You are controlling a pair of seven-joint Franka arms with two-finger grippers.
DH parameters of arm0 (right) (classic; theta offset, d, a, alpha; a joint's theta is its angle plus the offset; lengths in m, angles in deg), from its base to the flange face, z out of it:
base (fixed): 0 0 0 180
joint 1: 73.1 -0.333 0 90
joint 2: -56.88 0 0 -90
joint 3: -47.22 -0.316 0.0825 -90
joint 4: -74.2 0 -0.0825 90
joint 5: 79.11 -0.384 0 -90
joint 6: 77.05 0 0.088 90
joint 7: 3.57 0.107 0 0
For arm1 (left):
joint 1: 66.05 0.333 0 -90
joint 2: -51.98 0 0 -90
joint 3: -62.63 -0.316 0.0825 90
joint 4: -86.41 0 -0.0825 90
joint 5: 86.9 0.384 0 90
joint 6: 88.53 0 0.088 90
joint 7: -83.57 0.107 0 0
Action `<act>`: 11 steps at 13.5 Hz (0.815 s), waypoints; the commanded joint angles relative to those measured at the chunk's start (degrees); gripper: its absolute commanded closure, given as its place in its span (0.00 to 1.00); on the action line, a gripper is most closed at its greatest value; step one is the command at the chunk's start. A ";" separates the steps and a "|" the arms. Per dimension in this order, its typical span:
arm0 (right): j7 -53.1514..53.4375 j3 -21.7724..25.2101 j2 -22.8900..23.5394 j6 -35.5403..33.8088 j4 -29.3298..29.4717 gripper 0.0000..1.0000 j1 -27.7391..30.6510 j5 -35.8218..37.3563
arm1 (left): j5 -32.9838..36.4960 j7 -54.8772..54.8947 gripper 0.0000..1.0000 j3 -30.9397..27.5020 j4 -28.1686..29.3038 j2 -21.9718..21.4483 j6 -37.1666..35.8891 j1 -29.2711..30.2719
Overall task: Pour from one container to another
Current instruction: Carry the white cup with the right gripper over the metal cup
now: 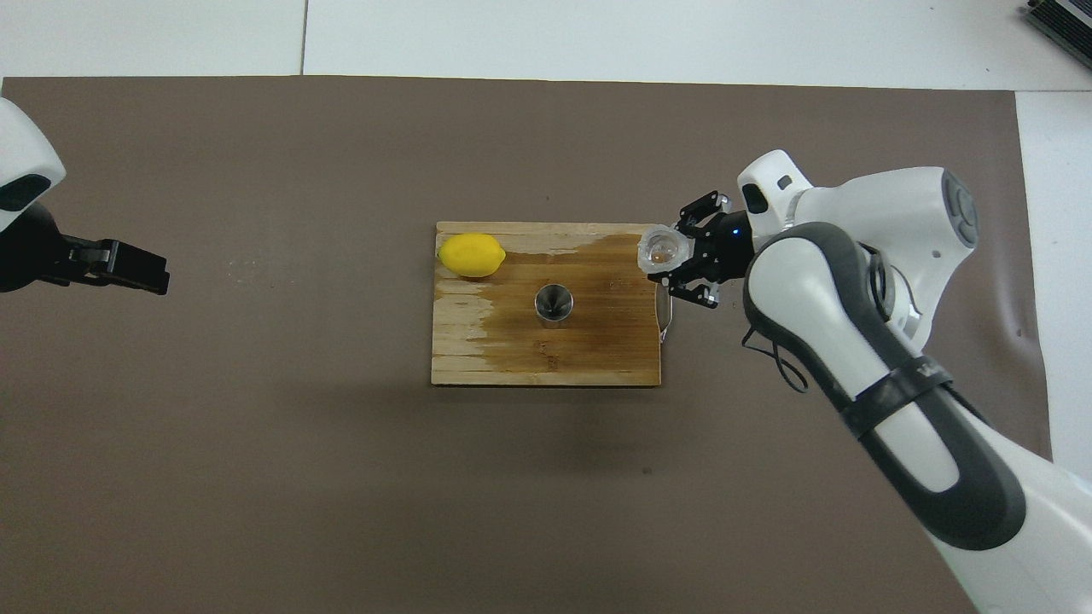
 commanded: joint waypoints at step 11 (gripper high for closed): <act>19.98 0.07 -4.76 -4.53 2.57 1.00 -11.62 33.09 | 0.28 0.34 0.00 0.17 1.64 -1.39 0.58 0.34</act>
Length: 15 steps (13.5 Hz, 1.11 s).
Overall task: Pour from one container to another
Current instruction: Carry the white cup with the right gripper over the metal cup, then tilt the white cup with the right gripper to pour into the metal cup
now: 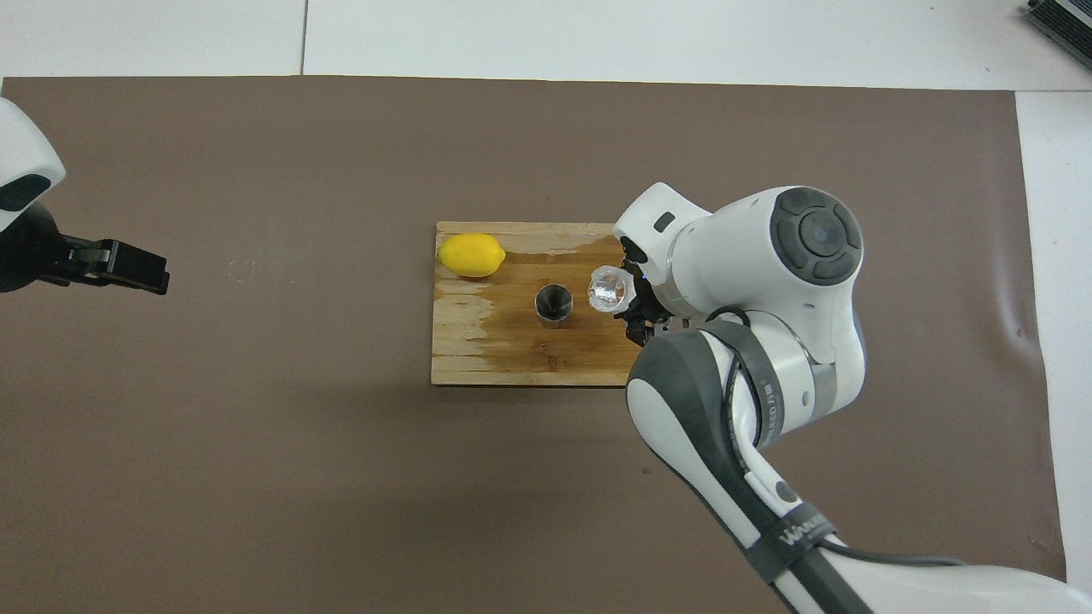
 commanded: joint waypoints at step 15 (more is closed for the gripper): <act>9.03 0.07 1.39 4.64 0.96 1.00 -5.42 18.74 | 0.28 0.34 0.00 0.17 1.64 -1.39 0.58 0.34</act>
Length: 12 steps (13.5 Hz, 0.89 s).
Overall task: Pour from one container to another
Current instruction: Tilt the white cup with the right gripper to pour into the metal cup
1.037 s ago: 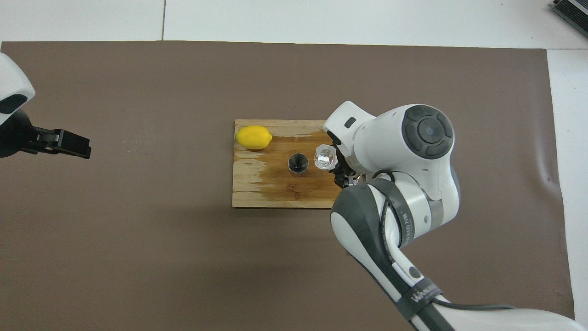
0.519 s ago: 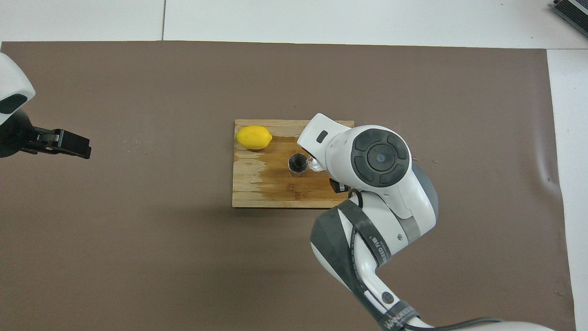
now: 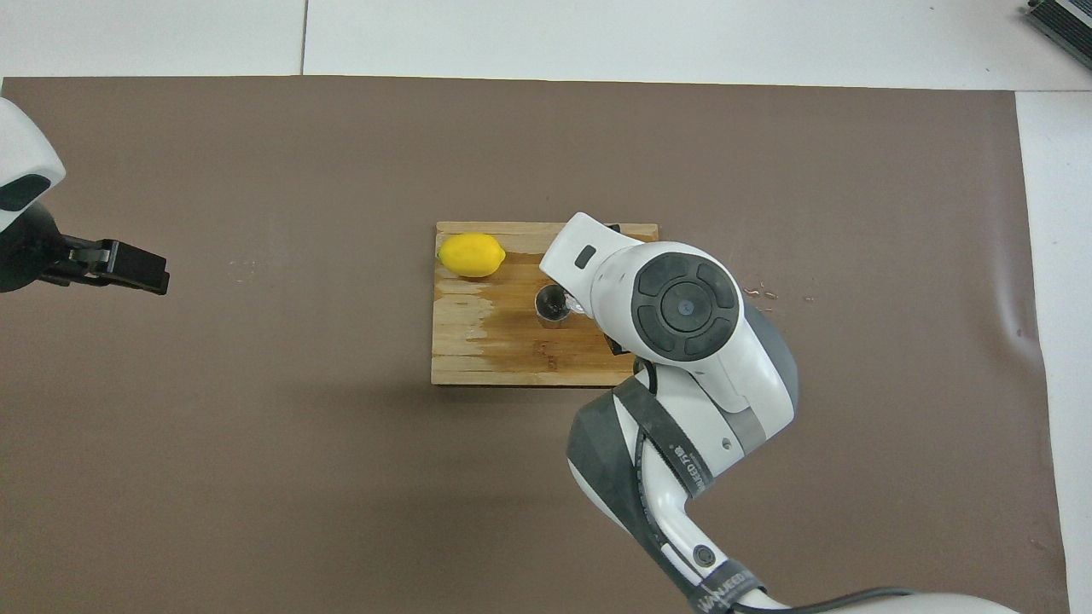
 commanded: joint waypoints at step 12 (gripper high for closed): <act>1.87 -0.11 0.32 1.69 0.13 1.00 -0.16 0.98 | 0.28 0.34 0.00 0.17 1.64 -1.39 0.58 0.34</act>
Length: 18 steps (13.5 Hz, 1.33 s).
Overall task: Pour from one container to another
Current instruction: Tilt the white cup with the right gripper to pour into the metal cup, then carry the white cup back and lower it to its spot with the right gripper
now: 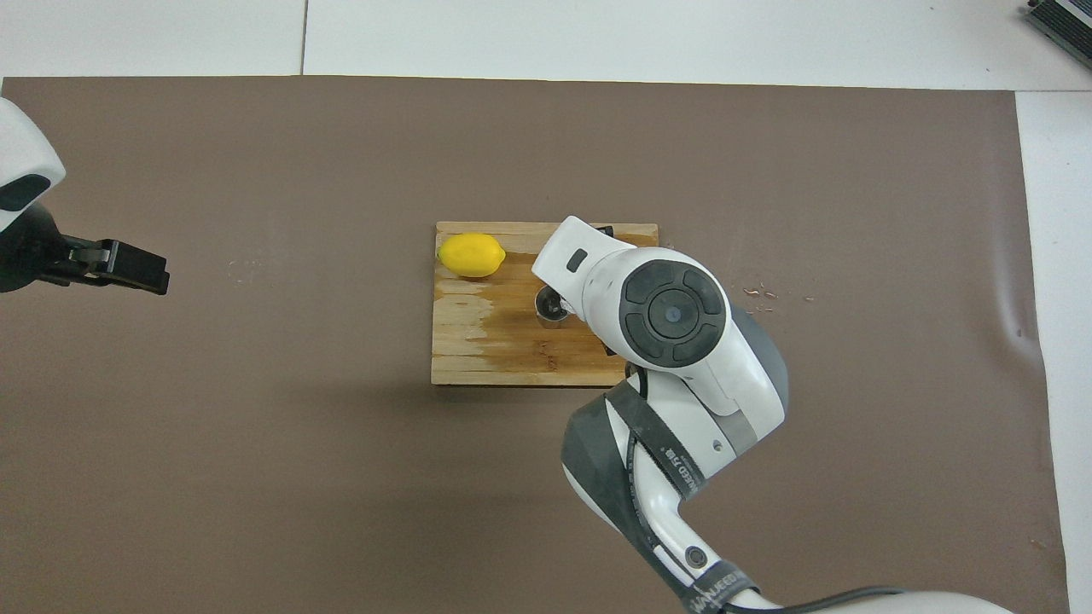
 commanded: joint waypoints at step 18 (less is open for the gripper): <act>-37.81 -0.22 -3.79 -7.01 -4.79 1.00 22.17 -49.82 | 0.28 0.34 0.00 0.17 1.64 -1.39 0.58 0.34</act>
